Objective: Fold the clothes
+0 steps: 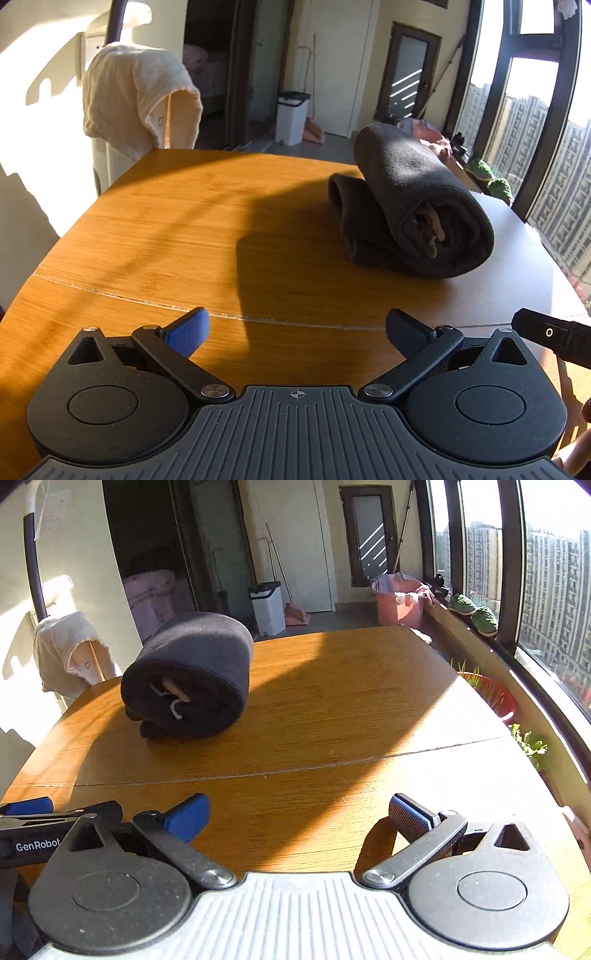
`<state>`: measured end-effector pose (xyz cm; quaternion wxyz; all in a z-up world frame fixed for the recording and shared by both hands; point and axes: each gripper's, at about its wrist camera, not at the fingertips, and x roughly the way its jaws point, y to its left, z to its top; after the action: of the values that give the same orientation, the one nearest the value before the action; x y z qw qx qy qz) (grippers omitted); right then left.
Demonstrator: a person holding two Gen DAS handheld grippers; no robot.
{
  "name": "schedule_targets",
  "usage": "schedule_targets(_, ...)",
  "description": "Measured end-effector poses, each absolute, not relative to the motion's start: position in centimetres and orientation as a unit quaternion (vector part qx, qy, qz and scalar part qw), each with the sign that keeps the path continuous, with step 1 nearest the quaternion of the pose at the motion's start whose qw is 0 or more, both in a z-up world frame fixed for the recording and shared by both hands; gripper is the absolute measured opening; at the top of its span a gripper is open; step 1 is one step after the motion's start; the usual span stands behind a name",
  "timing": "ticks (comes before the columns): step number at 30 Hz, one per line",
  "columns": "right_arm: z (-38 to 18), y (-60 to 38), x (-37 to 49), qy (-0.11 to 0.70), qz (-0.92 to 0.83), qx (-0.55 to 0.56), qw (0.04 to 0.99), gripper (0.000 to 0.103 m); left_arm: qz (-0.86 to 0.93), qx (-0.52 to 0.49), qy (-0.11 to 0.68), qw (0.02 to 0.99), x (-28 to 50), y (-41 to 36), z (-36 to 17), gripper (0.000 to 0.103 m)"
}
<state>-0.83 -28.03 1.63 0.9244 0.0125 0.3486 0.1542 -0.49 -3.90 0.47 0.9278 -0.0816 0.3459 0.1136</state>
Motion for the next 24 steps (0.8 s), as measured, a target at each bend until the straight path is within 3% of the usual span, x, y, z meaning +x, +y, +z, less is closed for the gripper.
schedule_targets(5,1.3,-27.0,-2.1,0.355,0.142,-0.051,0.923,0.103,0.124,-0.04,0.365,0.922,-2.4,-5.9,0.2,0.103)
schedule_targets(24,1.1,-27.4,-1.4,0.352,0.136,-0.043,0.925,0.103,0.128,-0.045,0.363,0.922,-2.8,-5.9,0.4,0.103)
